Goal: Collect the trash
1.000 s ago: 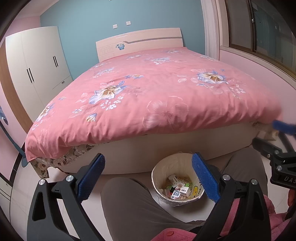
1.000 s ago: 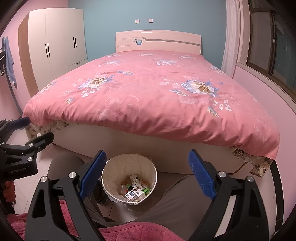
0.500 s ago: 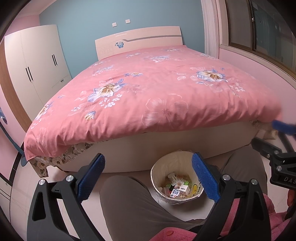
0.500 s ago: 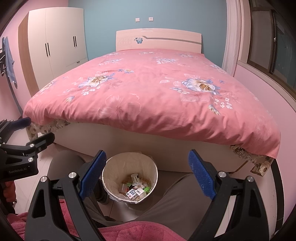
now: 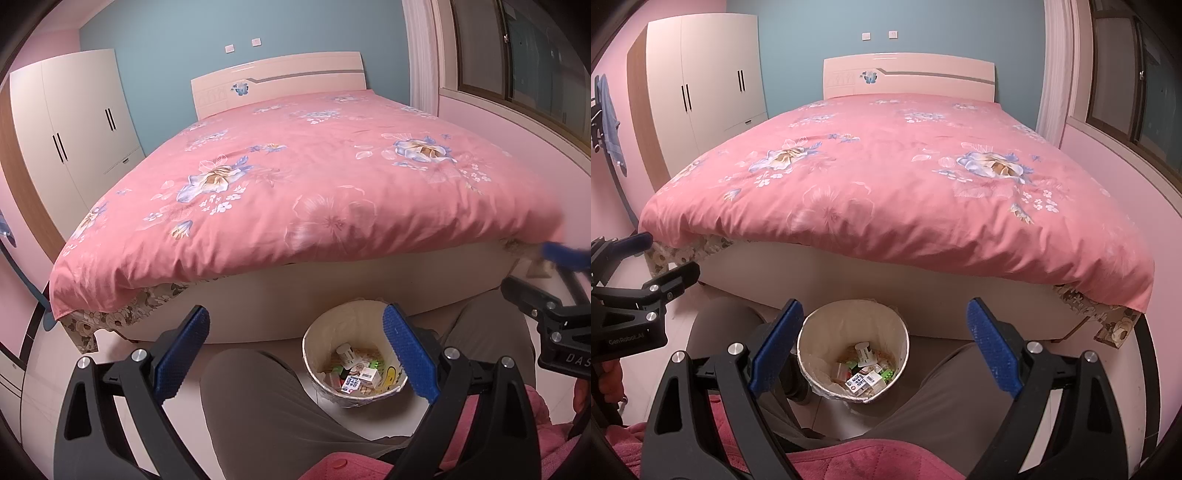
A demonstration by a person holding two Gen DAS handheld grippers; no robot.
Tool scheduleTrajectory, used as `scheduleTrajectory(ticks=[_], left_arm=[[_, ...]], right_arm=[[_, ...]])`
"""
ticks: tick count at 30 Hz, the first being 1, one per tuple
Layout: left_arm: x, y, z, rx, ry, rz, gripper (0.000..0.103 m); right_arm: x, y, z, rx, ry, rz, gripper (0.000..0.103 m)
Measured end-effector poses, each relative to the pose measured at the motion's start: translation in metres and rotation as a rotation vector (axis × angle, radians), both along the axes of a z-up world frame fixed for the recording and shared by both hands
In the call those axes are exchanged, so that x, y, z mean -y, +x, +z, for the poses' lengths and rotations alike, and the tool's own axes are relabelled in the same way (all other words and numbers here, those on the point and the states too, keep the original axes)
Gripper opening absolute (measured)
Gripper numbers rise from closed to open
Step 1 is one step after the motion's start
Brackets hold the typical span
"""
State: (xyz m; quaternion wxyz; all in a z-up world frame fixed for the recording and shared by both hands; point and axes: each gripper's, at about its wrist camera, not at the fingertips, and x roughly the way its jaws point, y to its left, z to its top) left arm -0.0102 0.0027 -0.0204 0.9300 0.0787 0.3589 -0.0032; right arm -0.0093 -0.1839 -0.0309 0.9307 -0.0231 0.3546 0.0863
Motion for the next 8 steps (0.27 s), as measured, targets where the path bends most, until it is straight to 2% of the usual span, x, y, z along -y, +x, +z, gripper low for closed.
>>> scheduleTrajectory(ticks=[8], left_arm=[[-0.0003, 0.0012, -0.0019, -0.013, -0.007, 0.0, 0.096]], right_arm=[[0.0001, -0.0001, 0.0001, 0.0, 0.0, 0.0, 0.089]])
